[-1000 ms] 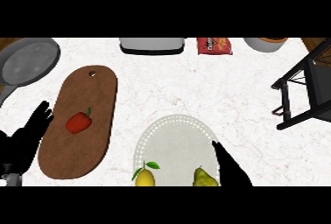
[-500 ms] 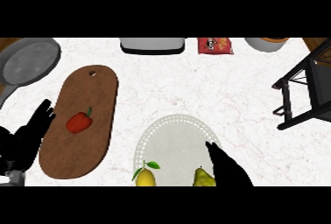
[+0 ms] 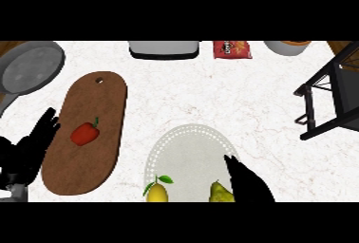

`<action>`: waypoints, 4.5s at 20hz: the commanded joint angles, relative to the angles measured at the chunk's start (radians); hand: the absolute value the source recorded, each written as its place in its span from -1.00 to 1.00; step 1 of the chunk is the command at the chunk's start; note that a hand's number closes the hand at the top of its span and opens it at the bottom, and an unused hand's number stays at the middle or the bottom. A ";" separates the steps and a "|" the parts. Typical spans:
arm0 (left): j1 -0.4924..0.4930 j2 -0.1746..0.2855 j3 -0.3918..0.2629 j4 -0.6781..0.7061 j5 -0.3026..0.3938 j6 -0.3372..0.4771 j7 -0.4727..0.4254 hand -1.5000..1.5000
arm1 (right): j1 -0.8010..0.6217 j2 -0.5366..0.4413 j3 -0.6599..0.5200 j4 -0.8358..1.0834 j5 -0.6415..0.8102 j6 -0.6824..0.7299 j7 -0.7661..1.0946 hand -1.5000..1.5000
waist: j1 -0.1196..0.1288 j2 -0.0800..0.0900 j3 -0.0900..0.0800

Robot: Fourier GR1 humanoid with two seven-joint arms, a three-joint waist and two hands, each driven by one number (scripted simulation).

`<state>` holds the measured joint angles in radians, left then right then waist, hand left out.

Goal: Pick the pear from the placemat and place it in the tiered shelf

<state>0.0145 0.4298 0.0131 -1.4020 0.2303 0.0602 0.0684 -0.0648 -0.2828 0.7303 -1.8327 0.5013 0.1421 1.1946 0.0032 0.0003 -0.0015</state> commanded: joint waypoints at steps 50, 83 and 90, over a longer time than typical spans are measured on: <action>0.057 -0.095 0.132 -0.011 -0.106 -0.078 -0.014 0.00 | 0.313 -0.489 -0.606 -0.301 0.099 -0.111 -0.877 1.00 | -0.053 -0.009 0.004; 0.003 -0.105 0.147 0.005 -0.126 -0.142 0.006 0.00 | 0.193 -0.890 -1.677 -0.087 -0.752 0.290 -0.746 1.00 | 0.007 0.003 0.001; 0.043 -0.107 0.150 -0.119 -0.116 -0.149 0.094 0.00 | 0.101 -0.877 -1.574 0.098 -0.593 0.259 -0.864 1.00 | 0.013 0.001 0.002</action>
<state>0.0171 0.3117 0.1587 -1.4328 0.0946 -0.0680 0.1064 0.0761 -1.1338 -0.8743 -1.8572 -0.1645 0.3978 0.3958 0.0105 0.0022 -0.0005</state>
